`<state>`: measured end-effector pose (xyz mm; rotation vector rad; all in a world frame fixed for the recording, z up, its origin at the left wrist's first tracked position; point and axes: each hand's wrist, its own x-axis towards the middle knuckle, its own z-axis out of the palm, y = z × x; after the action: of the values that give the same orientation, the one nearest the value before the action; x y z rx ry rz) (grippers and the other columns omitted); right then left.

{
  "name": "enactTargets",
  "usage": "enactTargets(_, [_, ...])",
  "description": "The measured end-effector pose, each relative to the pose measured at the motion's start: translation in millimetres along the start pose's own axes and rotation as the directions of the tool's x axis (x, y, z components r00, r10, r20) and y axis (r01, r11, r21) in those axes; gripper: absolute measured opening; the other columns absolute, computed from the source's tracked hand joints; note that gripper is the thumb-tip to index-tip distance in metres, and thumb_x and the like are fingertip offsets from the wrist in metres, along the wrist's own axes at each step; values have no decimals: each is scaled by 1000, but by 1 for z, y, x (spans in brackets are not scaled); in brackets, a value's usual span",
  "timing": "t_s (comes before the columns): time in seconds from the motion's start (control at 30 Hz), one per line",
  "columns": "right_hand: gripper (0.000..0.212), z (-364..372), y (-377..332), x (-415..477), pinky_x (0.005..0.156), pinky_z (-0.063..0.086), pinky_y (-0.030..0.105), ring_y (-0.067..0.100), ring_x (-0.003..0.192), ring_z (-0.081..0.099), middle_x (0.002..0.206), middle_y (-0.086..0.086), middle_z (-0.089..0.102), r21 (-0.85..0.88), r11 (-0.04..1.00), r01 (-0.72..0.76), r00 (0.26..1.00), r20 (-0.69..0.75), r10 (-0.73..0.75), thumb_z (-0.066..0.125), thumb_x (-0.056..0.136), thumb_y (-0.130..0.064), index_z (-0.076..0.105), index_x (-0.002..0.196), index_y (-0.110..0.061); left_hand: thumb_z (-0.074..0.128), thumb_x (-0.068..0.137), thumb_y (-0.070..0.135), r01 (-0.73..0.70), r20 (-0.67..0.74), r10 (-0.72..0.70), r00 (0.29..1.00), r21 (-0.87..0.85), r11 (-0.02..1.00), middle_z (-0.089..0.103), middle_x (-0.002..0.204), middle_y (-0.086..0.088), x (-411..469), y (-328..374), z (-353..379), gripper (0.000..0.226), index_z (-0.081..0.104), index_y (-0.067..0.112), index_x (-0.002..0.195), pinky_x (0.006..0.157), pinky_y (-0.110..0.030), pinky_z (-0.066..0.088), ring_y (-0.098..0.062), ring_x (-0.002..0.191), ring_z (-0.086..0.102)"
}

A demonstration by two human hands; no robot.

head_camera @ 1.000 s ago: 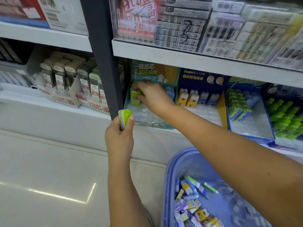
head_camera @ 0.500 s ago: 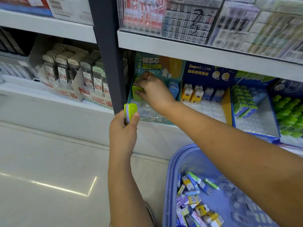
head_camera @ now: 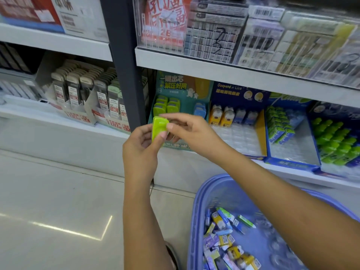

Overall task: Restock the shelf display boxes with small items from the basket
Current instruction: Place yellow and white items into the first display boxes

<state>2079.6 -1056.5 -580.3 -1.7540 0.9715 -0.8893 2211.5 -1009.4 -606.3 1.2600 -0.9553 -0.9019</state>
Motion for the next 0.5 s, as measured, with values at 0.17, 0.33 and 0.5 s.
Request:
enactTargets(0.17, [22,-16,3,9,77,54,30,18,79,62,89,4,64,-128,992,-22,971,-238,-10,71,81,-13,63,100,-21,64,88,22,-104,49,96,994,234,967,66,113,5,1,0,16,36,59,14,123,77,-4,42,1,99,62])
enactTargets(0.33, [22,-21,19,28,75,49,26,13,78,57,88,2,62,-446,895,-9,948,-289,-135,66,85,-11,63,107,-7,56,93,30,-189,229,45,972,660,727,47,141,-5,-1,-14,28,52,44,9,138,98,-21,29,-19,134,36])
enactTargets(0.5, [28,-14,31,39,81,47,35,29,97,60,107,17,64,-661,750,8,973,-166,-157,60,90,-15,61,116,-6,56,93,30,-218,279,10,960,726,652,47,142,-6,2,-17,29,49,49,6,135,104,-26,28,-21,135,33])
